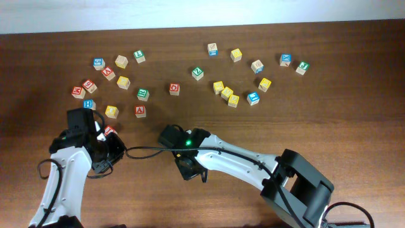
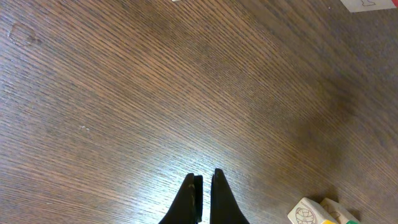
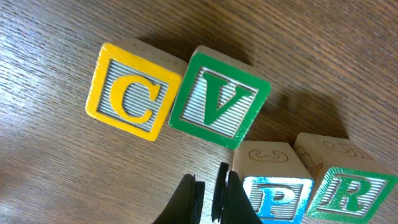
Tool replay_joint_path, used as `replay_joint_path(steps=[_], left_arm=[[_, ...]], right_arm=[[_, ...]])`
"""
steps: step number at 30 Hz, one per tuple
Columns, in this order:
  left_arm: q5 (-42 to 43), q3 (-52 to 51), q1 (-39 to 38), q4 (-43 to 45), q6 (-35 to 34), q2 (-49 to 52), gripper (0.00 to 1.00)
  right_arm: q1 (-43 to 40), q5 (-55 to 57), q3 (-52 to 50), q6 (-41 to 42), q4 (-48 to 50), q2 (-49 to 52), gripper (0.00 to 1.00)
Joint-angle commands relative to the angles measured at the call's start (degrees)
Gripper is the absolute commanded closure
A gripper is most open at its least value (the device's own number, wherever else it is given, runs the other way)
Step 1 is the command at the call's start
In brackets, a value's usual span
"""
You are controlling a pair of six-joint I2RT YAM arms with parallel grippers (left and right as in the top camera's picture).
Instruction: Spell out CVPR
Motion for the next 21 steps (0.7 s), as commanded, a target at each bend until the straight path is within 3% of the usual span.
replay_joint_path(steps=[1, 5, 9, 11, 21], left_arm=[[0.02, 0.46, -0.13, 0.04, 0.94, -0.63, 1.0], [0.87, 0.39, -0.15, -1.25, 1.42, -0.63, 1.0], [1.09, 0.35, -0.13, -1.01, 1.57, -0.63, 1.0], [1.09, 0.35, -0.13, -0.85, 1.57, -0.63, 1.0], [1.09, 0.35, -0.13, -0.31, 1.57, -0.63, 1.0]], right_arm=[[-0.61, 0.66, 2.64, 2.01, 0.11, -0.59, 0.96], [-7.19, -0.52, 10.25, 3.67, -8.28, -0.59, 0.96], [-13.0, -15.43, 13.03, -5.64, -18.73, -0.59, 0.96], [-12.11, -13.88, 11.76, -5.62, -23.47, -0.57, 0.96], [-8.57, -13.57, -2.93, 0.5, -11.19, -0.57, 0.96]])
